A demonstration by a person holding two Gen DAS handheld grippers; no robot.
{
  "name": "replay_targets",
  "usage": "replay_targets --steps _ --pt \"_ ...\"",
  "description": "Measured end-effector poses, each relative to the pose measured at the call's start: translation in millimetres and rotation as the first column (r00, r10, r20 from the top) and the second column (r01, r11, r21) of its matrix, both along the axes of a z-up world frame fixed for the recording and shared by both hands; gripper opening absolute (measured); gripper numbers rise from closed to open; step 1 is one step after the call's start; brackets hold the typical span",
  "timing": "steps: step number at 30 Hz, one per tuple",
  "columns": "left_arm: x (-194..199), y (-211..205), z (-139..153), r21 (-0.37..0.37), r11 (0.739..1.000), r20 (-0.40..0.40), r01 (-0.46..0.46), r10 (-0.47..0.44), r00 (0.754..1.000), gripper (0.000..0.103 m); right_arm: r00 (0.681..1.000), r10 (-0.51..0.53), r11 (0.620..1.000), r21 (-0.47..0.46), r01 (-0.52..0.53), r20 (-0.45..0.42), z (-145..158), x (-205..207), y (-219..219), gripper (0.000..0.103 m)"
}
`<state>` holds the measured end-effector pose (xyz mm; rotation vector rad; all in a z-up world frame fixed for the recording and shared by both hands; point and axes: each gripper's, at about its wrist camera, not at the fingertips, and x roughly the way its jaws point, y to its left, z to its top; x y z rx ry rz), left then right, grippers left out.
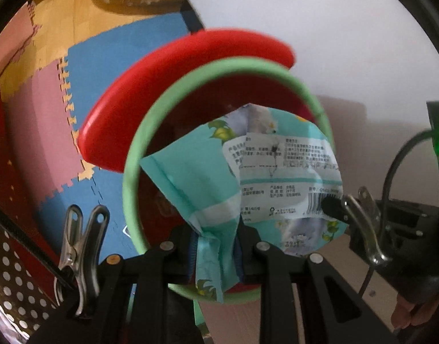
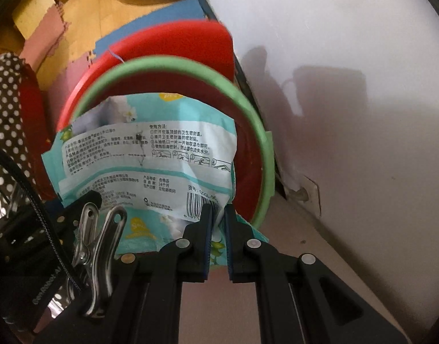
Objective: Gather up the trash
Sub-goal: 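Carry the teal snack bag with both tools over the red bucket, then open both tools to drop the teal bag into the bucket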
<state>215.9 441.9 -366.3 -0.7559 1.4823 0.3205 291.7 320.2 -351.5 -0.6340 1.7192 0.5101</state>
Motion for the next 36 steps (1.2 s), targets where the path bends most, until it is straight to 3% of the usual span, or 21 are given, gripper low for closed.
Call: replay_targets --steps 8,14,19,23,26,33,36 --pt "-0.9 -3.4 -33.6 0.005 1.0 -0.033 0.0 0.0 0.999 0.022 0.997 0.074 0.997 -0.029 -0.074 -0.014 -40.6 -4.9 13.1 0.011" --pt "16.7 -15.9 -35.7 0.108 0.99 -0.039 0.085 -0.082 0.996 0.023 0.995 0.098 0.994 -0.038 -0.099 -0.012 -57.2 -2.7 18.5 0.013" --pt "27.9 -20.4 -38.5 0.129 0.985 -0.041 0.11 -0.106 0.994 0.024 0.995 0.098 0.995 -0.037 -0.098 0.0 -65.1 3.2 23.3 0.013" --pt "35.2 -33.6 -40.9 0.163 0.973 -0.089 0.166 -0.154 0.984 0.034 0.996 0.086 0.996 -0.023 -0.086 -0.009 -73.8 3.1 25.1 0.013" --pt "41.6 -47.0 -42.3 0.212 0.949 -0.13 0.232 -0.208 0.969 0.035 0.992 0.124 0.992 0.012 -0.125 0.032 -74.0 2.8 31.1 0.014" --pt "37.8 -38.9 -33.6 0.156 0.976 -0.12 0.153 -0.135 0.984 0.047 0.997 0.078 0.996 0.032 -0.078 0.014 -70.1 4.8 27.0 0.016" --pt "34.8 -37.8 -23.5 0.167 0.977 -0.126 0.134 -0.113 0.986 0.049 0.998 0.055 0.997 0.056 -0.055 -0.01 -67.4 15.9 24.7 0.021"
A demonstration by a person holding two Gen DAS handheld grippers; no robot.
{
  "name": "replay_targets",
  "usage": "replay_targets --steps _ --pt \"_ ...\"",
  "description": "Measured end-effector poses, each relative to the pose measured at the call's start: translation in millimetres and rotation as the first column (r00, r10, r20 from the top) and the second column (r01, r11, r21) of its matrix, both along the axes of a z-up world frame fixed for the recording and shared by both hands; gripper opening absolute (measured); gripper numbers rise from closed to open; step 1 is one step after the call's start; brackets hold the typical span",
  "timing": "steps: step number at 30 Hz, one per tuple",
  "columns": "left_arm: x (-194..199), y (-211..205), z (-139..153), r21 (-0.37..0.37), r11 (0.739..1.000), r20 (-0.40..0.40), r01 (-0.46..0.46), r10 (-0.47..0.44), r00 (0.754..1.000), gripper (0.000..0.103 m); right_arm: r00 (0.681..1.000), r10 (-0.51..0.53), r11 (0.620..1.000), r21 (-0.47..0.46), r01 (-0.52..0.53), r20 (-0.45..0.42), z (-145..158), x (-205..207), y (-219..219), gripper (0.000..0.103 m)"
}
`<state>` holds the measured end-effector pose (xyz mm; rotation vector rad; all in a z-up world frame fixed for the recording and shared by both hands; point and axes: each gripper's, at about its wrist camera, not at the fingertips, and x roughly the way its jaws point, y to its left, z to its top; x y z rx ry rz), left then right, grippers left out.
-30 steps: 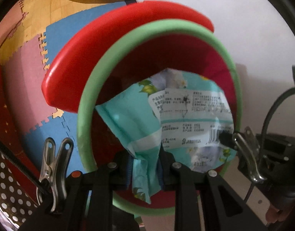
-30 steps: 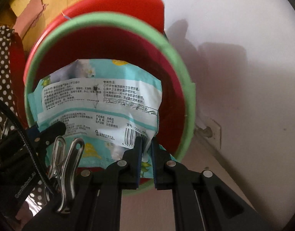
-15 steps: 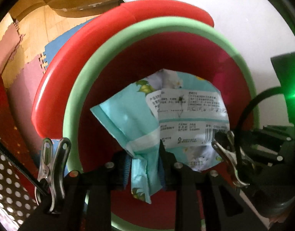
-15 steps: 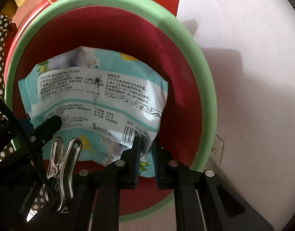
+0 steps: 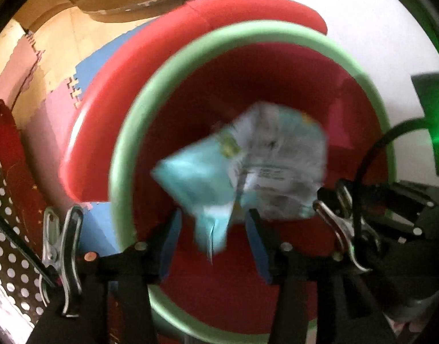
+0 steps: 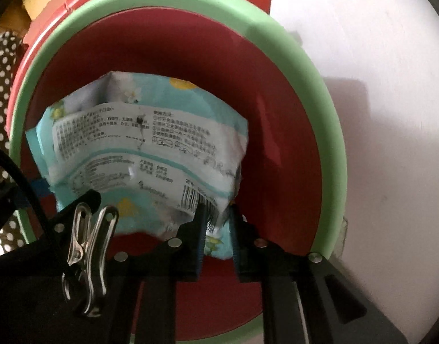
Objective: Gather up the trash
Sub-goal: 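Open both tools to drop the teal bag into the bucket, then move both open tools back to the table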
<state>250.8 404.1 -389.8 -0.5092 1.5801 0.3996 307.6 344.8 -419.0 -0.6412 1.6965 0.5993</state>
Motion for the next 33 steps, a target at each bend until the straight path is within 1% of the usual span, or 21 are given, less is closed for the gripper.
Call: replay_targets --steps 4,6,7,9,10,11,12,13,14,16,17,18,20,21,23,25,26,28,30,31,33 --pt "-4.6 -1.0 14.8 -0.02 1.0 0.005 -0.019 0.02 1.0 0.05 0.999 -0.024 0.999 0.031 0.025 -0.036 5.9 3.0 1.8 0.028" --pt "-9.6 2.3 19.7 -0.039 0.999 0.019 -0.032 0.032 0.999 0.051 0.998 -0.04 0.999 0.035 0.041 -0.044 9.7 0.1 0.1 0.038" --pt "-12.1 4.8 22.6 -0.05 0.998 0.032 -0.043 0.045 0.998 0.051 0.998 -0.048 0.998 0.037 0.05 -0.047 11.7 -0.7 -1.4 0.041" --pt "-15.2 11.8 26.2 -0.054 0.997 0.038 -0.058 0.06 0.997 0.053 0.996 -0.077 0.996 0.046 0.08 -0.055 17.4 -5.4 -4.1 0.05" --pt "-22.7 26.2 26.0 -0.057 0.997 0.04 -0.059 0.062 0.997 0.054 0.994 -0.089 0.994 0.054 0.092 -0.06 20.4 -8.9 -4.9 0.052" --pt "-24.9 28.9 30.2 -0.069 0.996 0.047 -0.063 0.067 0.997 0.054 0.993 -0.096 0.993 0.058 0.1 -0.063 23.6 -15.6 -4.9 0.057" --pt "-27.4 34.6 34.4 -0.079 0.995 0.052 -0.067 0.071 0.996 0.054 0.993 -0.099 0.993 0.062 0.102 -0.063 27.4 -12.0 -8.5 0.061" --pt "-30.3 43.7 39.9 -0.083 0.994 0.058 -0.071 0.076 0.995 0.055 0.993 -0.102 0.992 0.069 0.106 -0.06 32.2 -6.1 -8.8 0.063" --pt "-31.8 46.2 48.9 -0.073 0.995 0.064 -0.075 0.08 0.995 0.058 0.992 -0.112 0.99 0.078 0.116 -0.055 41.3 -6.1 -8.4 0.065" --pt "-33.0 49.1 66.9 -0.063 0.995 0.097 -0.077 0.083 0.992 0.065 0.987 -0.152 0.982 0.104 0.157 -0.052 44.0 -12.3 -9.6 0.069" --pt "-34.6 50.0 79.0 -0.066 0.994 0.115 -0.082 0.089 0.989 0.067 0.98 -0.192 0.97 0.142 0.198 -0.056 57.1 -11.1 -11.2 0.074" --pt "-36.0 50.9 89.4 -0.073 0.994 0.126 -0.085 0.094 0.988 0.067 0.975 -0.217 0.962 0.16 0.223 -0.058 63.2 -8.1 -11.0 0.077" --pt "-38.1 53.8 112.6 -0.083 0.992 0.146 -0.096 0.107 0.983 0.067 0.964 -0.26 0.943 0.199 0.267 -0.062 83.0 -8.3 -12.0 0.078" --pt "-41.0 54.3 124.9 -0.089 0.991 0.155 -0.099 0.112 0.981 0.067 0.962 -0.268 0.938 0.212 0.275 -0.06 86.8 -9.1 -12.2 0.078" --pt "-46.3 51.5 155.9 -0.095 0.99 0.184 -0.103 0.119 0.976 0.069 0.96 -0.279 0.93 0.241 0.278 -0.03 117.8 -10.4 -14.2 0.078" --pt "-52.7 45.8 186.9 -0.073 0.993 0.214 -0.095 0.109 0.971 0.07 0.955 -0.295 0.917 0.281 0.283 0.003 145.5 -13.0 -20.5 0.078" --pt "-55.6 41.6 202.9 -0.055 0.994 0.229 -0.09 0.1 0.968 0.07 0.95 -0.311 0.904 0.316 0.288 0.022 166.4 -15.6 -26.6 0.078" --pt "-62.5 31.5 233.5 -0.024 0.996 0.258 -0.083 0.086 0.962 0.07 0.942 -0.332 0.885 0.364 0.291 0.053 198.3 -19.7 -36.8 0.078" --pt "-67.7 18.6 262.4 0.002 0.996 0.284 -0.088 0.084 0.955 0.07 0.914 -0.403 0.84 0.417 0.348 0.05 229.1 -23.1 -54.9 0.081" --pt "-72.4 10.8 277.8 0.014 0.995 0.301 -0.099 0.09 0.949 0.07 0.904 -0.425 0.822 0.441 0.36 0.055 241.9 -26.2 -61.8 0.081" --pt "-82.5 -1.9 305.7 0.027 0.993 0.34 -0.119 0.103 0.935 0.07 0.888 -0.452 0.804 0.47 0.363 0.087 267.9 -36.0 -76.6 0.081"
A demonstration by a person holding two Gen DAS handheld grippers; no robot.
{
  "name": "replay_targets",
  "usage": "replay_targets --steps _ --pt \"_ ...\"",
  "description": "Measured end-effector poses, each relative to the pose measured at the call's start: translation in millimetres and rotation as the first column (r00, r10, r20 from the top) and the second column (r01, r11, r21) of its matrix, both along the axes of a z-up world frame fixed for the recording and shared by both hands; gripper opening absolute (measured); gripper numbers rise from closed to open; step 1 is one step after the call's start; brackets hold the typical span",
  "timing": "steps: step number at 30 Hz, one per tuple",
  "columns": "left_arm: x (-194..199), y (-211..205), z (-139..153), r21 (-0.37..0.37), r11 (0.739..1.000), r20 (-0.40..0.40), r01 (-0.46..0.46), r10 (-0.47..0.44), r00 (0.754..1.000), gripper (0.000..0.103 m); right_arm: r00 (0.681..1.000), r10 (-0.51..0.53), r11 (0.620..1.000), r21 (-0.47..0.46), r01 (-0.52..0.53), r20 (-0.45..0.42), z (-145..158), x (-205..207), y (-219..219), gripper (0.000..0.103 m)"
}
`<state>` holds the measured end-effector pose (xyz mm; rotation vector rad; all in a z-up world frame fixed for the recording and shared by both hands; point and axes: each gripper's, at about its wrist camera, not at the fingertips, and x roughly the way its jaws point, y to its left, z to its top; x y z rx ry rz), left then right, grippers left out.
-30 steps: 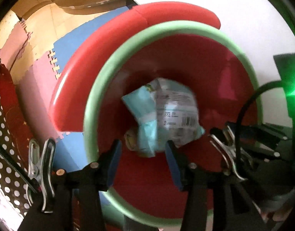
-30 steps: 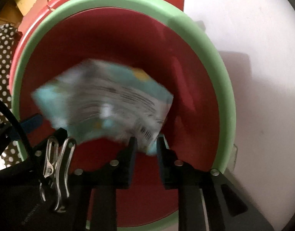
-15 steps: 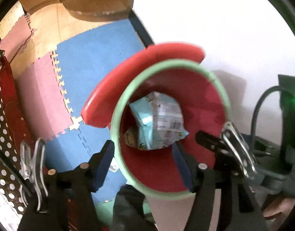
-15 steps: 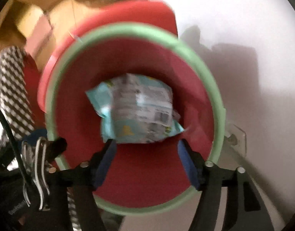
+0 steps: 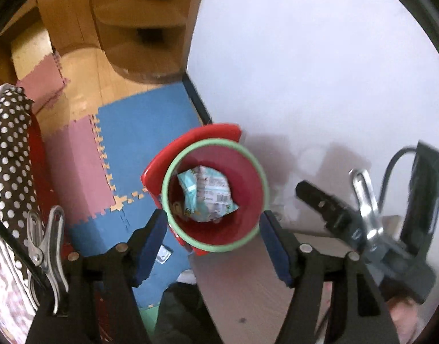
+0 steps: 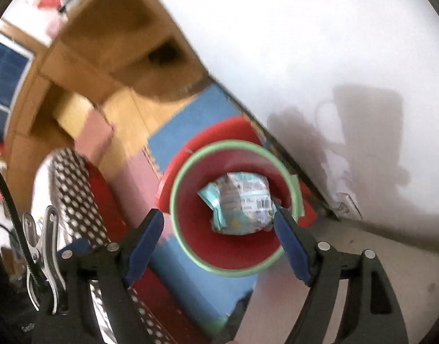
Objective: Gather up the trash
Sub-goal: 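Move both open tools back to the table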
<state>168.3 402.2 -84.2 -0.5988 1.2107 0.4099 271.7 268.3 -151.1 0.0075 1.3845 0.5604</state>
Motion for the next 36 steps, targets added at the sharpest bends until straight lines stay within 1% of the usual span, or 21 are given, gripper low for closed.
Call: replay_targets --steps 1,4,8,11,13,15,17,19,22,26,29,31,33,35,36 --pt "-6.7 -6.9 16.5 0.011 1.0 0.028 -0.007 0.007 1.0 0.07 1.0 -0.001 1.0 0.015 0.001 0.008 10.7 -3.7 -5.8 0.081" --pt "-18.5 -25.0 51.7 0.042 0.999 0.073 -0.022 0.019 0.997 0.07 1.0 -0.004 0.998 0.058 0.002 0.029 39.4 -19.8 -23.2 0.081" --pt "-29.3 -47.4 87.4 0.064 0.998 0.107 -0.02 0.013 0.994 0.071 0.999 -0.032 0.993 0.113 0.027 0.042 72.1 -40.8 -49.1 0.081" --pt "-32.0 -64.0 100.3 0.097 0.995 0.11 -0.003 -0.007 0.994 0.071 0.998 -0.046 0.99 0.133 0.039 0.053 93.1 -54.0 -69.3 0.081" --pt "-32.7 -76.4 107.4 0.117 0.993 0.114 0.013 -0.027 0.993 0.071 0.997 -0.054 0.988 0.146 0.044 0.061 102.0 -60.7 -81.0 0.081" --pt "-32.5 -92.3 114.5 0.13 0.99 0.114 0.053 -0.068 0.991 0.071 0.996 -0.057 0.988 0.149 0.045 0.072 111.1 -66.6 -94.0 0.081" --pt "-31.7 -111.4 117.8 0.15 0.983 0.113 0.105 -0.122 0.986 0.071 0.994 -0.054 0.99 0.138 0.041 0.09 121.6 -74.0 -108.5 0.081" --pt "-32.1 -133.4 118.8 0.16 0.974 0.112 0.157 -0.176 0.978 0.071 0.994 -0.064 0.994 0.098 0.055 0.094 129.4 -84.1 -128.2 0.081" --pt "-32.0 -164.1 115.7 0.163 0.963 0.098 0.215 -0.233 0.968 0.071 0.989 -0.116 0.99 0.088 0.108 0.093 134.5 -97.8 -167.1 0.081" --pt "-38.6 -203.9 106.0 0.147 0.962 0.111 0.231 -0.248 0.962 0.071 0.977 -0.206 0.975 0.093 0.2 0.06 133.9 -117.5 -216.6 0.081" --pt "-49.9 -236.8 99.8 0.118 0.963 0.134 0.24 -0.255 0.957 0.071 0.97 -0.239 0.967 0.103 0.233 0.049 136.6 -127.3 -241.1 0.081" --pt "-54.9 -256.9 96.2 0.105 0.958 0.146 0.268 -0.282 0.948 0.071 0.965 -0.257 0.963 0.1 0.251 0.058 141.5 -134.2 -258.0 0.081" --pt "-55.9 -278.0 91.4 0.12 0.942 0.141 0.313 -0.329 0.934 0.071 0.956 -0.286 0.956 0.091 0.28 0.071 146.2 -139.8 -279.6 0.081" --pt "-57.5 -302.9 91.0 0.171 0.918 0.14 0.357 -0.381 0.914 0.071 0.935 -0.347 0.937 0.078 0.341 0.077 149.7 -143.9 -306.5 0.081" --pt "-57.6 -314.8 91.1 0.184 0.904 0.147 0.385 -0.413 0.899 0.071 0.919 -0.387 0.921 0.073 0.382 0.072 151.8 -146.3 -322.9 0.081"
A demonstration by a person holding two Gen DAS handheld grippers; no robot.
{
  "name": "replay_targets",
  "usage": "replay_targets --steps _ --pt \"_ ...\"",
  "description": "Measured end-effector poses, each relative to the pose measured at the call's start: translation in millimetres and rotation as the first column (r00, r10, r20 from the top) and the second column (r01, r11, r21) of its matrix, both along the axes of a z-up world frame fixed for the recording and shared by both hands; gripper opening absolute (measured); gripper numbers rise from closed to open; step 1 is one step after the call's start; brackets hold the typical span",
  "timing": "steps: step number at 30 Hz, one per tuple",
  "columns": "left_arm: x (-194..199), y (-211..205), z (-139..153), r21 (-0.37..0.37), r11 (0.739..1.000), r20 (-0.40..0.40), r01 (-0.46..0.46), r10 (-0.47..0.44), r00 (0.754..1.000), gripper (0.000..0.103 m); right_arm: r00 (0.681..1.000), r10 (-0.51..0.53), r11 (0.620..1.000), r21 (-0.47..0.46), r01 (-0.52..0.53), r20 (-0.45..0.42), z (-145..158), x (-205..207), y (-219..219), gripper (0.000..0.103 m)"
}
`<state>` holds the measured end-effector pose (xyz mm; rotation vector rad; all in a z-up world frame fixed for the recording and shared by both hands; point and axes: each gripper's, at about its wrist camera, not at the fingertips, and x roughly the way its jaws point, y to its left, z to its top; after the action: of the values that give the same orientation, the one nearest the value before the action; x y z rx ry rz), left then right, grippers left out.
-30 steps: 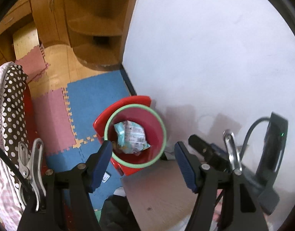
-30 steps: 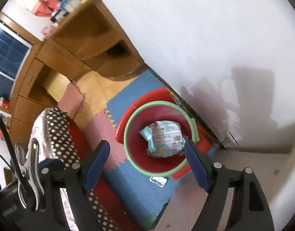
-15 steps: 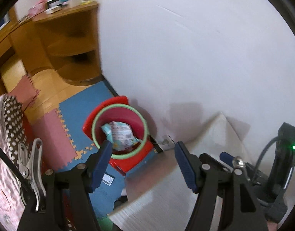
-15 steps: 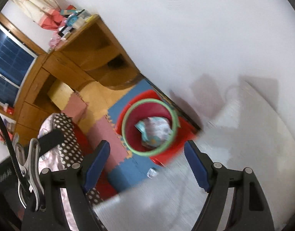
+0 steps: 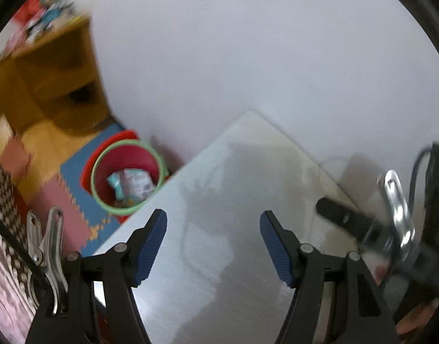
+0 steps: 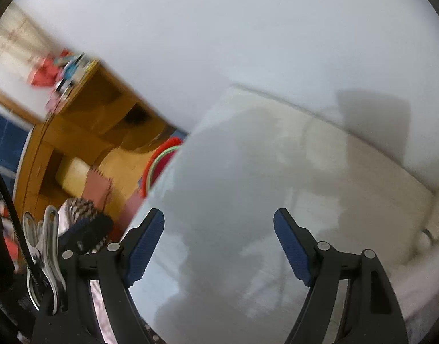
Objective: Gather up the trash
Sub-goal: 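Move both open tools back to the table, then grasp the white-and-green selfie stick box with the right tool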
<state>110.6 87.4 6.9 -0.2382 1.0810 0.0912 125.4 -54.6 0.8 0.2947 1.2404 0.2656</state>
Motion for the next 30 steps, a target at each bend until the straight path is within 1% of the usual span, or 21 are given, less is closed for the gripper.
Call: replay_targets --steps 2,3,5,7,8,9,12,13,16,17,19,20,21,23,24,26,28,30 --pt "2.9 -29.1 -1.8 0.009 0.996 -0.002 0.093 -0.093 0.996 0.071 0.998 -0.068 0.998 -0.008 0.068 -0.007 3.7 -3.0 -27.8 0.081" --pt "5.4 -47.0 -3.9 0.022 0.987 -0.004 0.158 -0.158 0.987 0.071 0.995 -0.104 0.994 -0.016 0.104 -0.008 5.9 -4.7 -43.3 0.081" --pt "8.1 -73.0 -4.6 0.048 0.969 -0.003 0.244 -0.244 0.97 0.071 0.984 -0.178 0.984 -0.028 0.177 -0.014 9.4 -8.0 -73.6 0.081" --pt "11.4 -100.1 -9.7 0.053 0.94 -0.012 0.337 -0.337 0.941 0.071 0.971 -0.238 0.971 -0.033 0.238 -0.017 12.8 -12.1 -97.5 0.081" --pt "13.2 -114.3 -13.9 0.041 0.924 -0.016 0.381 -0.38 0.925 0.071 0.959 -0.284 0.958 -0.038 0.283 -0.019 14.7 -15.9 -114.7 0.081" --pt "14.6 -122.6 -17.0 0.028 0.914 -0.016 0.406 -0.406 0.914 0.071 0.951 -0.31 0.95 -0.04 0.309 -0.021 15.6 -18.1 -123.9 0.081" --pt "19.0 -158.7 -29.9 -0.027 0.857 -0.027 0.515 -0.515 0.857 0.071 0.91 -0.414 0.909 -0.063 0.411 -0.036 14.4 -30.6 -166.1 0.081" --pt "19.4 -167.1 -32.5 -0.038 0.841 -0.026 0.54 -0.541 0.841 0.071 0.897 -0.44 0.897 -0.076 0.436 -0.046 12.1 -33.8 -178.3 0.081" --pt "20.1 -189.6 -41.9 -0.056 0.795 -0.043 0.605 -0.607 0.794 0.071 0.839 -0.535 0.844 -0.092 0.528 -0.094 1.1 -43.5 -213.2 0.081" --pt "19.9 -195.1 -43.9 -0.059 0.784 -0.048 0.618 -0.62 0.783 0.071 0.816 -0.566 0.824 -0.107 0.556 -0.117 -3.7 -45.9 -224.2 0.081" --pt "18.1 -203.3 -45.7 -0.075 0.77 -0.053 0.634 -0.638 0.768 0.071 0.786 -0.604 0.797 -0.122 0.592 -0.132 -6.3 -50.4 -236.9 0.081" --pt "15.2 -207.5 -46.1 -0.085 0.757 -0.056 0.648 -0.653 0.755 0.071 0.772 -0.62 0.784 -0.143 0.604 -0.137 -6.0 -52.6 -242.3 0.081" --pt "12.4 -210.2 -46.6 -0.089 0.746 -0.057 0.66 -0.665 0.745 0.071 0.763 -0.63 0.776 -0.157 0.611 -0.143 -5.6 -54.1 -245.4 0.081" --pt "3.4 -218.4 -50.4 -0.099 0.715 -0.068 0.693 -0.699 0.712 0.073 0.741 -0.652 0.758 -0.165 0.631 -0.163 -5.9 -57.6 -252.0 0.081" --pt "2.0 -220.0 -52.9 -0.102 0.703 -0.073 0.704 -0.711 0.7 0.074 0.736 -0.655 0.756 -0.167 0.633 -0.173 -7.7 -59.2 -254.5 0.081" --pt "-2.0 -230.3 -62.9 -0.1 0.674 -0.103 0.732 -0.739 0.666 0.074 0.728 -0.655 0.755 -0.171 0.632 -0.202 -15.1 -60.7 -256.6 0.081" --pt "-2.8 -236.6 -70.7 -0.102 0.653 -0.122 0.75 -0.757 0.643 0.074 0.719 -0.657 0.754 -0.179 0.632 -0.227 -21.4 -61.2 -251.0 0.081" --pt "-2.2 -241.2 -78.9 -0.117 0.642 -0.13 0.758 -0.767 0.629 0.074 0.716 -0.652 0.758 -0.174 0.629 -0.25 -30.5 -59.0 -249.6 0.081"
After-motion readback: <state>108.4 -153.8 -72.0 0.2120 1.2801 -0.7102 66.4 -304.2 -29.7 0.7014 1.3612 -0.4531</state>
